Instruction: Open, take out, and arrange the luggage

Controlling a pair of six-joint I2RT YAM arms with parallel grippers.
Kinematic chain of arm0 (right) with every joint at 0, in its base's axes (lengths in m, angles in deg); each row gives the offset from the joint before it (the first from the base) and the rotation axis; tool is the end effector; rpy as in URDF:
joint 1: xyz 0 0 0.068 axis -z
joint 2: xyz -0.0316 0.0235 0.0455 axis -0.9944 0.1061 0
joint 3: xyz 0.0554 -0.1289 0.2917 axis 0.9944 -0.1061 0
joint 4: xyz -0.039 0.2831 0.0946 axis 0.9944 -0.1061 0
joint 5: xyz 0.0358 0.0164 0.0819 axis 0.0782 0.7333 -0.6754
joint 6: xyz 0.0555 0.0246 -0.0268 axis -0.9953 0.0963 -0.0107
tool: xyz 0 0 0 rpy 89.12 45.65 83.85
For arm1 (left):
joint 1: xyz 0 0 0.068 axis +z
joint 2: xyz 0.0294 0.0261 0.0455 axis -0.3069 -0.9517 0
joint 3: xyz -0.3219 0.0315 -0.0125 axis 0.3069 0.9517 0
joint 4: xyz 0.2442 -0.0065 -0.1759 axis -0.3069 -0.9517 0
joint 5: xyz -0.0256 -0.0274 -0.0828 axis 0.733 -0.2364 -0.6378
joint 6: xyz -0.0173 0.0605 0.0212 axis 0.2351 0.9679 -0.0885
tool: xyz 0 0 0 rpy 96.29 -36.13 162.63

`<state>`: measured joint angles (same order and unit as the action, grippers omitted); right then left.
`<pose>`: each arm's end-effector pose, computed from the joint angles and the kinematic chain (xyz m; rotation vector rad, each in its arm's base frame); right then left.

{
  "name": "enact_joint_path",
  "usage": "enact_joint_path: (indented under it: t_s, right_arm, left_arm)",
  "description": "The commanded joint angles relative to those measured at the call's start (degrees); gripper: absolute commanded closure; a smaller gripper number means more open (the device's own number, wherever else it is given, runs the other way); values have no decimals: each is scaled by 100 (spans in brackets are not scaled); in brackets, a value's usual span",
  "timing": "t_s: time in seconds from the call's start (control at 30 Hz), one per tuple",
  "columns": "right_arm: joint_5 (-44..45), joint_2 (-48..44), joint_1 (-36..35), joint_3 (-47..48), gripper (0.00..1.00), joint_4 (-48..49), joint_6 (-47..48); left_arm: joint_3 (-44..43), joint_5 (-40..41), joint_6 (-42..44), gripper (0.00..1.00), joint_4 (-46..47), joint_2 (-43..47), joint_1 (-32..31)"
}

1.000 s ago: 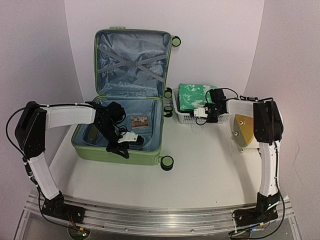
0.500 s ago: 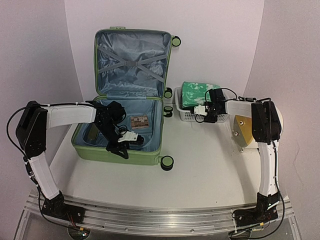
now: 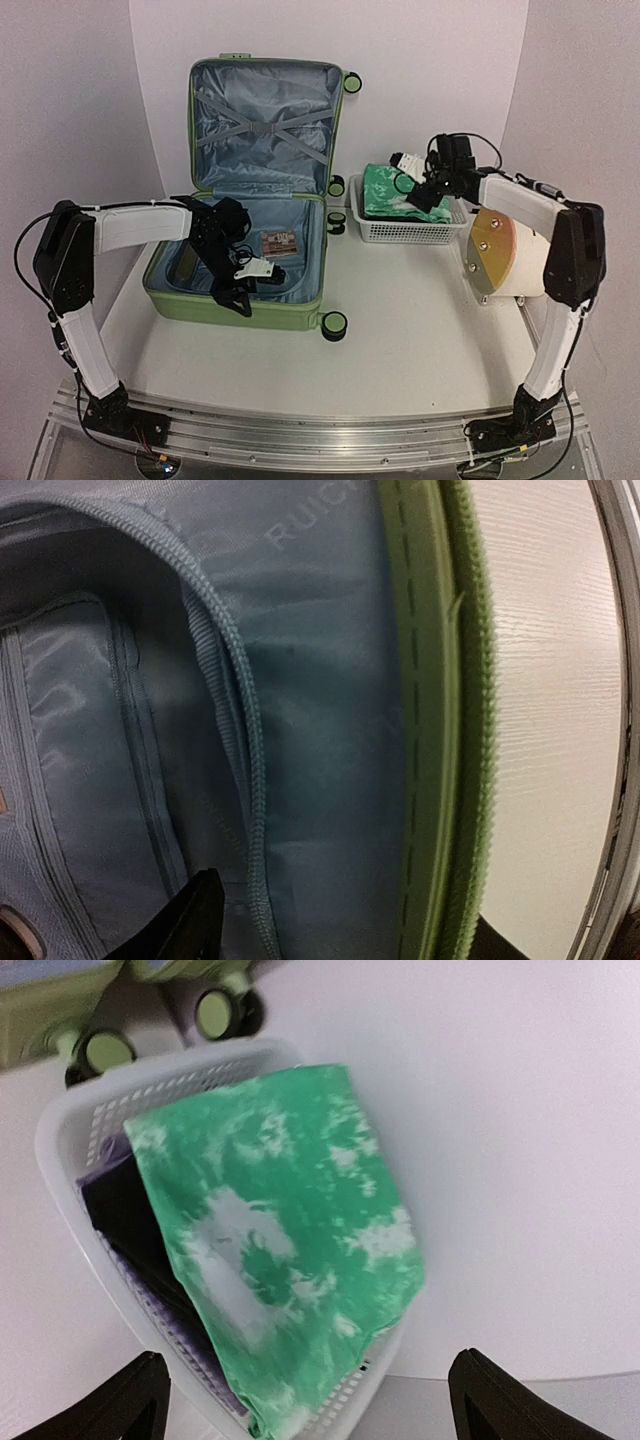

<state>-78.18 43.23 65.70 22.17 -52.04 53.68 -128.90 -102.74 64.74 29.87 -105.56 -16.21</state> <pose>0.5130 0.1583 0.3442 -1.1561 1.7102 -0.6163 0.3270 -0.2424 0.2325 2.1141 1.8498 -0.3867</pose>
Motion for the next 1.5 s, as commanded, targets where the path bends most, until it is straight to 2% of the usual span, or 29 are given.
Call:
enact_joint_path:
  t_s: [0.0, 0.13, 0.27, 0.4, 0.53, 0.6, 0.87, 0.97, 1.1, 1.47]
  right_arm:
    - [366, -968, -7, -56, 2, -862, -1272]
    - [1622, -1472, -21, -314, 2, -1611, -1272]
    - [2956, -1681, -99, -467, 8, -2445, -1256]
    - [4089, -1659, -238, -971, 13, -2536, -726]
    - [4915, -1316, -325, -984, 26, -2540, -348]
    - [5349, -1136, -324, -997, 25, -2547, -156]
    - [5675, -842, -242, -1234, 25, -2519, -238]
    - [5884, -770, -208, -1338, 32, -2518, -284]
    - [5710, -780, -186, -1427, 35, -2494, -385]
    - [5555, -519, 27, -1254, 56, -2273, -343]
  left_arm:
    - [-304, 215, -118, 36, -240, 91, 74]
    - [-599, 10, -186, 26, -572, 220, 75]
    - [-916, -396, -207, 17, -927, 367, 77]
    - [-1400, -951, -365, 15, -1279, 346, 95]
    - [-1736, -1338, -597, 15, -1379, 249, 113]
    - [-1718, -1401, -629, 15, -1339, 247, 113]
    - [-1541, -1284, -575, 15, -1270, 300, 113]
    - [-1513, -1251, -560, 15, -1250, 312, 113]
    - [-1449, -1211, -559, 15, -1205, 325, 113]
    - [-1370, -1125, -544, 15, -1129, 339, 114]
